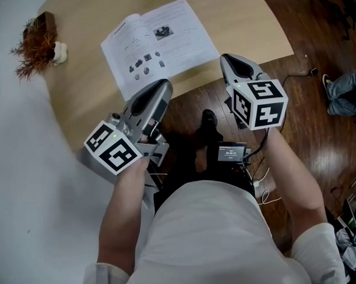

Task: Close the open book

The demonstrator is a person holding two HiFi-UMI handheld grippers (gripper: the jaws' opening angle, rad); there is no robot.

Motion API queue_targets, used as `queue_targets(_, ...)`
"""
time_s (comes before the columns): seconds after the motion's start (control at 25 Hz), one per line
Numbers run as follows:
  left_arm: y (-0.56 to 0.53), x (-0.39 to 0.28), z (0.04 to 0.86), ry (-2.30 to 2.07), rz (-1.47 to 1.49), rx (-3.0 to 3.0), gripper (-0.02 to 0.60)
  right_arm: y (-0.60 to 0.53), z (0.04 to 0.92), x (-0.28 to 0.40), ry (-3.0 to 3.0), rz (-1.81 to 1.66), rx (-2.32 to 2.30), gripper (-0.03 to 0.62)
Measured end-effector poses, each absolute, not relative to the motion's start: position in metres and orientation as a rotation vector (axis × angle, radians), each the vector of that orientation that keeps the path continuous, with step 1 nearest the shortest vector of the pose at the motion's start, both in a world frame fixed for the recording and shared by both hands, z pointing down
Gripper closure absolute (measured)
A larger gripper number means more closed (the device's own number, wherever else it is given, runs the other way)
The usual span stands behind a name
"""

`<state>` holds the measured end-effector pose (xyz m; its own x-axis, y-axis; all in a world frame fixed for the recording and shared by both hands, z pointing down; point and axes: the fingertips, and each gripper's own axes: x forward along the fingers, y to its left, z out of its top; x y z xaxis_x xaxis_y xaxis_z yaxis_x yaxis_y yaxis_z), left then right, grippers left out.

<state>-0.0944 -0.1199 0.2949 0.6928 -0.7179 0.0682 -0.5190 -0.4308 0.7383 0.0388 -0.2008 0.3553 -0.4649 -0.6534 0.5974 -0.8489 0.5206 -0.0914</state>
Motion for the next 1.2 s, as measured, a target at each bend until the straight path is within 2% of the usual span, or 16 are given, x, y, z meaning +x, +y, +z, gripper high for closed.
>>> queue_targets(1.2,-0.055,-0.117,0.232,-0.974,-0.301,2.28,0.583,-0.138,0.275,0.006,-2.327,0.313,1.132,0.591)
